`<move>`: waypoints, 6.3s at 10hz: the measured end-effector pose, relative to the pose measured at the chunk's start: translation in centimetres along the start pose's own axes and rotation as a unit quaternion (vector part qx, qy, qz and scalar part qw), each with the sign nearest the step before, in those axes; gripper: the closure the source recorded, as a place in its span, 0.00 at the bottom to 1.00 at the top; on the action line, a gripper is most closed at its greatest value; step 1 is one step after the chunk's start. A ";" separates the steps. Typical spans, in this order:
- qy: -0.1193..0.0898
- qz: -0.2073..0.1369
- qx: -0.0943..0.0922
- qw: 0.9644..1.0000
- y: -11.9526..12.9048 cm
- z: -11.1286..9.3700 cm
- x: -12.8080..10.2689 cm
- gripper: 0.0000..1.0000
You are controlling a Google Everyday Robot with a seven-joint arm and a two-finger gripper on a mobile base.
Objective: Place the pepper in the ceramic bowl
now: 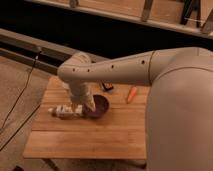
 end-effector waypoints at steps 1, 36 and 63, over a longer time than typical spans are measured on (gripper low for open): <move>0.000 0.000 0.000 1.000 0.0 0.0 0.0 0.35; -0.004 0.167 0.000 0.986 -27.9 11.4 -20.0 0.35; 0.031 0.214 0.007 0.976 -31.9 15.9 -20.7 0.61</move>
